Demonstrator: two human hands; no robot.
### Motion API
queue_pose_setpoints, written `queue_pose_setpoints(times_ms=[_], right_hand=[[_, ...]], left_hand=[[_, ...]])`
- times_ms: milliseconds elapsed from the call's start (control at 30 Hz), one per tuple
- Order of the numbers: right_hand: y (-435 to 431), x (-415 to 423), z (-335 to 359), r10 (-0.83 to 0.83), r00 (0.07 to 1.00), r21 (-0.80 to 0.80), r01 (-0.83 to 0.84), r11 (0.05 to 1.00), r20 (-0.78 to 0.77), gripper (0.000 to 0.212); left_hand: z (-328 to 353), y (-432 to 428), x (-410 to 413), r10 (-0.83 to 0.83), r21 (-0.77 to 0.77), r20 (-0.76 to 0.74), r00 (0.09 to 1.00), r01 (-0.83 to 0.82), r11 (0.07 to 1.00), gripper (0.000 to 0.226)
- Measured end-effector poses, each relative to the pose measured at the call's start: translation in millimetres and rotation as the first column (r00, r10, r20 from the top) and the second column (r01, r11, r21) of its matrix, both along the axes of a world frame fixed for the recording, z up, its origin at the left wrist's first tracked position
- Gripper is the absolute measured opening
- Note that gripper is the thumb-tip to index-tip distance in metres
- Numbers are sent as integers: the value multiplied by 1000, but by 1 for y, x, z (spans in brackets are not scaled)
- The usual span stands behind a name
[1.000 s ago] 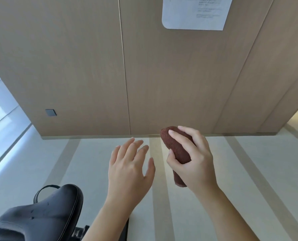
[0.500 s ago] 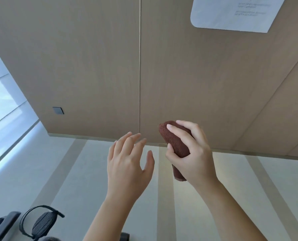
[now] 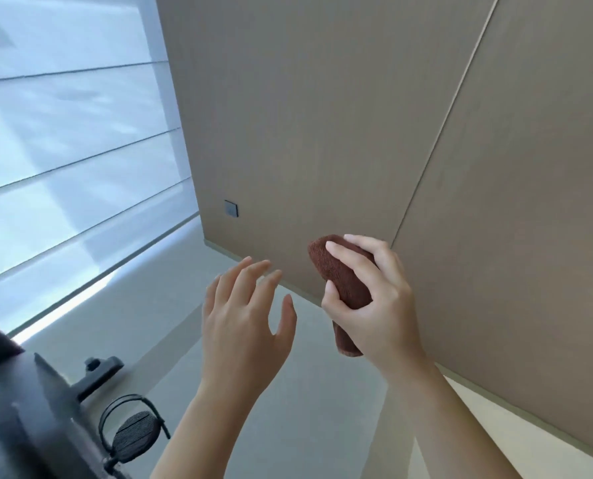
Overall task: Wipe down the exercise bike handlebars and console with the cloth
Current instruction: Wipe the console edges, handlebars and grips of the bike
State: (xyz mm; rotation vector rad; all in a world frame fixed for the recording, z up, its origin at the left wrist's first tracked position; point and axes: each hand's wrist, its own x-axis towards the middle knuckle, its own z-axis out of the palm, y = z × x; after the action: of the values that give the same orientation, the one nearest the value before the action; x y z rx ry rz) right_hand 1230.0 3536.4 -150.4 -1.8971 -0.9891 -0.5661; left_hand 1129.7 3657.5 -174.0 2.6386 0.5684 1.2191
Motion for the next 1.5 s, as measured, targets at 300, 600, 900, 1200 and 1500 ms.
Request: queue_pose_setpoints(times_ms=[300, 600, 900, 1200, 1500], right_hand=[[104, 119, 6, 253, 965, 13, -255, 967, 64, 38], [204, 166, 29, 542, 837, 12, -544, 839, 81, 39], [292, 117, 29, 755, 650, 25, -759, 651, 86, 40], [381, 45, 41, 851, 523, 101, -850, 516, 49, 40], [482, -19, 110, 815, 540, 120, -841, 527, 208, 41]], left_hand=[[9, 73, 92, 275, 50, -25, 961, -273, 961, 33], [35, 130, 110, 529, 73, 41, 848, -531, 844, 33], [42, 176, 55, 742, 101, 25, 670, -740, 665, 33], [65, 256, -24, 822, 143, 102, 560, -826, 545, 35], [87, 338, -104, 813, 253, 198, 547, -830, 497, 34]])
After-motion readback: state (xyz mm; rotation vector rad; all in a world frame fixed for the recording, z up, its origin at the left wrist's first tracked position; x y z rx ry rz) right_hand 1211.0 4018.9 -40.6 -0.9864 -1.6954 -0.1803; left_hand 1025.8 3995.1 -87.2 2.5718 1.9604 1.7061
